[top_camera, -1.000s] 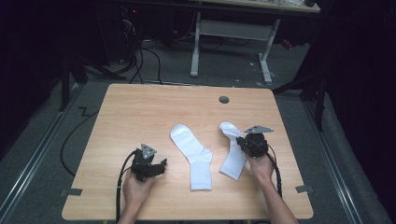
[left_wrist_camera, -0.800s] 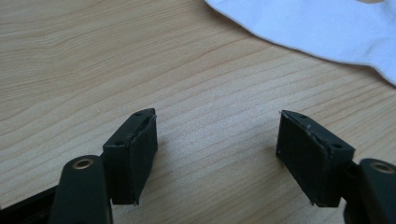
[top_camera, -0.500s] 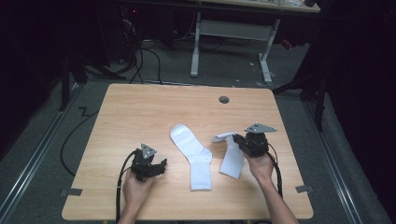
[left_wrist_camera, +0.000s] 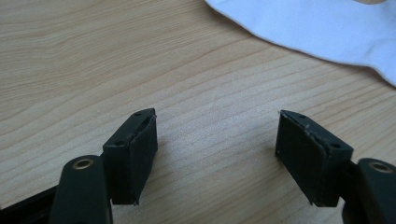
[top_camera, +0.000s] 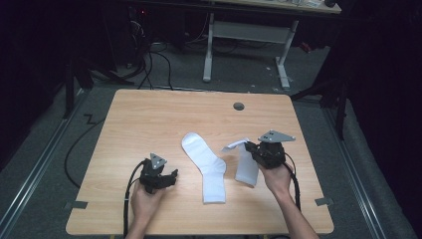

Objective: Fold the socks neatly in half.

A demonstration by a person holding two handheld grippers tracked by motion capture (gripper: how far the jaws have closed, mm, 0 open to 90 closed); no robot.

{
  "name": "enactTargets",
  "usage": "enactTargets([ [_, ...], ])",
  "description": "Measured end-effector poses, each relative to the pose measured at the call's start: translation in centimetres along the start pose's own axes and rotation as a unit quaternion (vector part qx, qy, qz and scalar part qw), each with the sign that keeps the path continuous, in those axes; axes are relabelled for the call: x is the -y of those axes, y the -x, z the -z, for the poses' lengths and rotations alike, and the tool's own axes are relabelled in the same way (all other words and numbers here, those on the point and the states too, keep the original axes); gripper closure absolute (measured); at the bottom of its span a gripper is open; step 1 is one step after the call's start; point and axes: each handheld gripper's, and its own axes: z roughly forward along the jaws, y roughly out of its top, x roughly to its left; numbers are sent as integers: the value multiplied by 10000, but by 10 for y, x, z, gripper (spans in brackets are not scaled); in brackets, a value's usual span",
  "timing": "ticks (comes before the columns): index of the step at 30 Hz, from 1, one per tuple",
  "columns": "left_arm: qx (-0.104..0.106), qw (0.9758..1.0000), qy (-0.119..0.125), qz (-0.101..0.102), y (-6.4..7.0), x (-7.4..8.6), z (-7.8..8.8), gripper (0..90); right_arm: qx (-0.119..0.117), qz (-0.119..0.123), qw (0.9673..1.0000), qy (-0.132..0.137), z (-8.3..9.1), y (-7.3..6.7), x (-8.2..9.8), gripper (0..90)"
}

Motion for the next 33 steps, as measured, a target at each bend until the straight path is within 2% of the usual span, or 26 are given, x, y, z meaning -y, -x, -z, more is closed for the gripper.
enactTargets([
  [16, -3, 10000, -4, -1, 0, 0, 0, 300, -293, 260, 9989, 272, 15, -29, -19, 867],
  [27, -7, 10000, -8, -4, 0, 0, 0, 300, -421, 435, 9976, 337, 13, -46, -24, 867],
  [33, -13, 10000, -7, -6, 0, 0, 0, 301, -569, 503, 9963, 392, 11, -55, -25, 867],
])
